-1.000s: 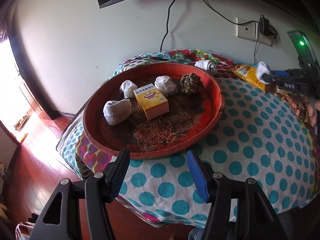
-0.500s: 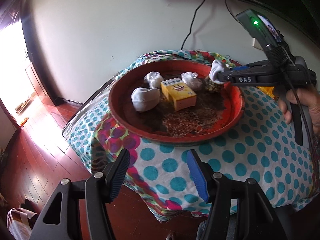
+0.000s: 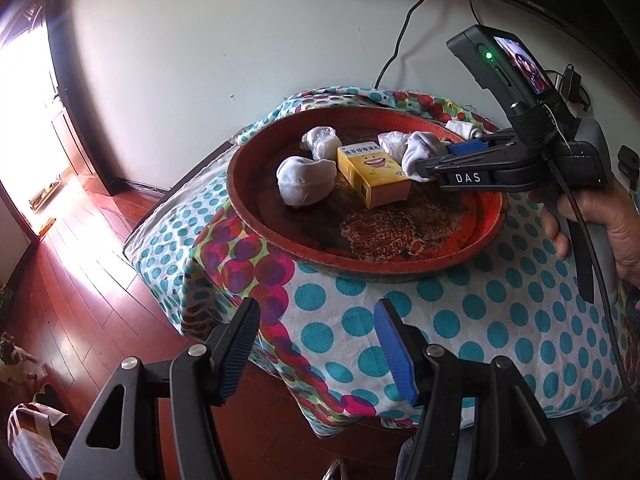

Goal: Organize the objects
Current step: 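Carry the white sock into the red tray and open the right tool, then grasp the red medicine box with the right tool while left approaches rolled sock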

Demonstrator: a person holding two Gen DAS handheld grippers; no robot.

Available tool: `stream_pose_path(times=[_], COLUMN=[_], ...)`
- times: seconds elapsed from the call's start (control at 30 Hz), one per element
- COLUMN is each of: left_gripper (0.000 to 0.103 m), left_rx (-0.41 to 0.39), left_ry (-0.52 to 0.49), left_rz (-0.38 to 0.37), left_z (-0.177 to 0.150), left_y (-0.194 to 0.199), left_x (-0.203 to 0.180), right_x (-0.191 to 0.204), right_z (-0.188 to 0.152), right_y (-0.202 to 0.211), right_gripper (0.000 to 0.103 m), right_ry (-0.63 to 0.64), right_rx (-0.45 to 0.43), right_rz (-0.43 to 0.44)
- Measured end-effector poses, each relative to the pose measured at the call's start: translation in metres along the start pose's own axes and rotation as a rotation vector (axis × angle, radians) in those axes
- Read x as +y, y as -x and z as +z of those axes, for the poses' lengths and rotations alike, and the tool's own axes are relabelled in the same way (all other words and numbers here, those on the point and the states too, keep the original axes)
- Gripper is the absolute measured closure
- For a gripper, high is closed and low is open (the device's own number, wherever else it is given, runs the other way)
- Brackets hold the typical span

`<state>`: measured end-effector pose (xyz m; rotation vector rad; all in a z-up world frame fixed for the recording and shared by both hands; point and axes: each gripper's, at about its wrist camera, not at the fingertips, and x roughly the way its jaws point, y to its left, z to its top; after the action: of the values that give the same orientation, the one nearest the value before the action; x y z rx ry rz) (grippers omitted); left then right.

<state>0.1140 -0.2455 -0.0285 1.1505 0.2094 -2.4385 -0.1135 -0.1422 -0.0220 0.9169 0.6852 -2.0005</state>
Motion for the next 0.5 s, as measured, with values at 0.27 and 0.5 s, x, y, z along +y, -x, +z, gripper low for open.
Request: stream_pose_path(times=[0.27, 0.5], left_gripper=[0.042, 0.042], left_rx=[-0.008, 0.004], left_ry=[-0.012, -0.048], left_rz=[-0.017, -0.056], left_z=[0.006, 0.012], left_y=[0.000, -0.005], left_x=[-0.013, -0.044], right_x=[-0.026, -0.086], right_z=[-0.025, -0.077], right_y=[0.034, 0.035], right_gripper=[0.031, 0.031], right_ry=[-0.123, -0.320], right_rx=[-0.110, -0.070], right_rz=[0.004, -0.110])
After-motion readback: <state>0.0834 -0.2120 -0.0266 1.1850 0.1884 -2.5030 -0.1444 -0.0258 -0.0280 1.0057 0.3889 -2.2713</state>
